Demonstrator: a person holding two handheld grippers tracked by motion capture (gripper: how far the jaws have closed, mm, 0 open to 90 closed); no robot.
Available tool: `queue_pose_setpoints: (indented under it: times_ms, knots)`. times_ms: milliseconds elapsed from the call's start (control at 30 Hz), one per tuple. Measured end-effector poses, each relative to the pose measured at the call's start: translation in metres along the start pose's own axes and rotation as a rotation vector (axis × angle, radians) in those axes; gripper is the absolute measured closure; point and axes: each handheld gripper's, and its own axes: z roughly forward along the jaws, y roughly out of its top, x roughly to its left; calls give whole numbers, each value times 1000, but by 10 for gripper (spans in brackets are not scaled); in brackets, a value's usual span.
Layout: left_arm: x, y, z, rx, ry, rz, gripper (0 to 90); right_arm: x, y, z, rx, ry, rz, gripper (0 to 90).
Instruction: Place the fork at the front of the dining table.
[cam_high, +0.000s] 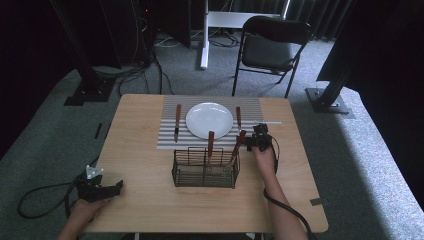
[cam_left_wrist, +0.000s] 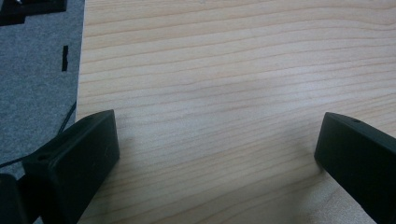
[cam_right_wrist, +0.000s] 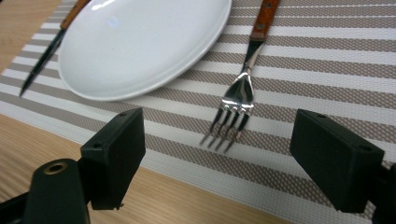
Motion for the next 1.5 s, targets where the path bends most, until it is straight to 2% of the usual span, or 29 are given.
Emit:
queue_pose_setpoints:
  times_ms: [33,67,167,300,333,433,500,633,1033,1067,1233,1267,1300,1400,1433,1500]
  knots:
    - [0,0,0,0,0,0,0,0,0,0,0,0,0,177]
    - [0,0,0,0,0,0,0,-1,-6,-2,-15,-19,-26,177]
    - [0,0,0,0,0,0,0,-1,-10,-5,-28,-44,-39,177]
    - [0,0,0,0,0,0,0,-4,-20,-13,-77,-93,-41,171]
    - [0,0,0,0,0,0,0,-5,-22,-15,-83,-108,-40,171]
    - [0,0,0,0,0,0,0,-7,-25,-17,-93,-113,-41,171]
    - [0,0,0,0,0,0,0,-9,-32,-20,-108,-145,-44,162]
    - [0,0,0,0,0,0,0,-13,-40,-24,-126,-171,-45,161]
    - [0,0,0,0,0,0,0,-19,-59,-45,-136,-202,-67,150]
    - [0,0,0,0,0,0,0,-19,-61,-49,-140,-217,-75,147]
    - [0,0,0,0,0,0,0,-21,-66,-54,-144,-220,-68,147]
    - [0,0,0,0,0,0,0,-21,-68,-55,-144,-225,-72,147]
    - [0,0,0,0,0,0,0,-25,-75,-58,-139,-256,-92,146]
    - [0,0,0,0,0,0,0,-28,-79,-59,-135,-262,-93,146]
    - [0,0,0,0,0,0,0,-31,-84,-61,-133,-287,-97,146]
    - [0,0,0,0,0,0,0,-32,-86,-62,-137,-286,-91,145]
